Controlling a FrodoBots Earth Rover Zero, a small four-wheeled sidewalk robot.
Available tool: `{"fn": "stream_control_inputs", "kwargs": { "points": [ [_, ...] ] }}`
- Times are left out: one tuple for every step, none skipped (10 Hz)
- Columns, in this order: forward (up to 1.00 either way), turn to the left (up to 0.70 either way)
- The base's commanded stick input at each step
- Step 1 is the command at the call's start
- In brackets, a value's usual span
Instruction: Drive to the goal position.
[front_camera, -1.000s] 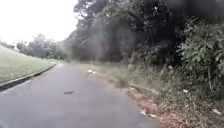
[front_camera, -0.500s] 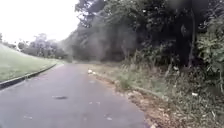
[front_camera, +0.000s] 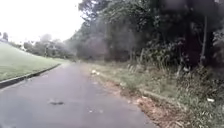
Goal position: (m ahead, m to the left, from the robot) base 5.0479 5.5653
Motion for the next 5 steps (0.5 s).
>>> {"fn": "stream_control_inputs", "kwargs": {
  "points": [
    [0.70,0.27],
    [0.70,0.27],
    [0.70,0.27],
    [0.70,0.27],
    [0.70,0.27]
  ]
}}
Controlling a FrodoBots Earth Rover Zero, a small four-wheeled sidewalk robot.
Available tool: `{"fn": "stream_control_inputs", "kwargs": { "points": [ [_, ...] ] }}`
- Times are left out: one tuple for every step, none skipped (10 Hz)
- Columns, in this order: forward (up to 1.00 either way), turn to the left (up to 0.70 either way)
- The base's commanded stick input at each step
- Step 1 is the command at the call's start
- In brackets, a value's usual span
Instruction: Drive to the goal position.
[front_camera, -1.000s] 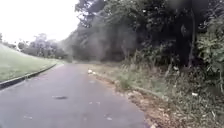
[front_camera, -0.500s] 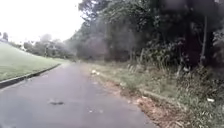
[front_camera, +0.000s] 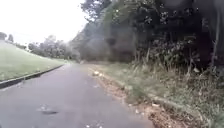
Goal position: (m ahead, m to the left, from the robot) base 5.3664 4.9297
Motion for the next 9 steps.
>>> {"fn": "stream_control_inputs", "kwargs": {
  "points": [
    [0.70,0.27],
    [0.70,0.27],
    [0.70,0.27],
    [0.70,0.00],
    [0.70,0.00],
    [0.70,0.03],
    [0.70,0.15],
    [0.70,0.27],
    [0.70,0.27]
  ]
}}
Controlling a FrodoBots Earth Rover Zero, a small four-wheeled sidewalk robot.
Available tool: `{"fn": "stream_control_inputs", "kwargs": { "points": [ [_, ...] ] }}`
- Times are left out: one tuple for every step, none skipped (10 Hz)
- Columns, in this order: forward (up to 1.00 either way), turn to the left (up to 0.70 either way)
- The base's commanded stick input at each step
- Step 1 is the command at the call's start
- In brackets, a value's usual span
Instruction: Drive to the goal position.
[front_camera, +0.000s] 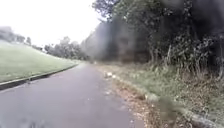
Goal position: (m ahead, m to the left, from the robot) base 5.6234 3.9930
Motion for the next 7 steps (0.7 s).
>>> {"fn": "stream_control_inputs", "kwargs": {
  "points": [
    [0.70,0.27],
    [0.70,0.27],
    [0.70,0.27],
    [0.70,0.00],
    [0.70,0.00],
    [0.70,0.00],
    [0.70,0.00]
  ]
}}
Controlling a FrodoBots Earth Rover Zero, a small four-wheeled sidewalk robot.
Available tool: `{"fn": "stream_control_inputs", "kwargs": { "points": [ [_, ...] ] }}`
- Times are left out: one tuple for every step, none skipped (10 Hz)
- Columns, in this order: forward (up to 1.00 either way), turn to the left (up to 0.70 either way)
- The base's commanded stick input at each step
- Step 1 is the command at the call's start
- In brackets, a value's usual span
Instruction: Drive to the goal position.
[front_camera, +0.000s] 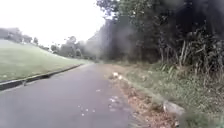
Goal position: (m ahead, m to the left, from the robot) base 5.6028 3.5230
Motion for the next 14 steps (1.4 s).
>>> {"fn": "stream_control_inputs", "kwargs": {
  "points": [
    [0.70,0.00],
    [0.70,0.27],
    [0.70,0.27],
    [0.70,0.27],
    [0.70,0.27],
    [0.70,0.27],
    [0.70,0.27],
    [0.70,0.27],
    [0.70,0.00],
    [0.70,0.00],
    [0.70,0.00],
    [0.70,0.00],
    [0.70,0.00],
    [0.70,0.00]
  ]
}}
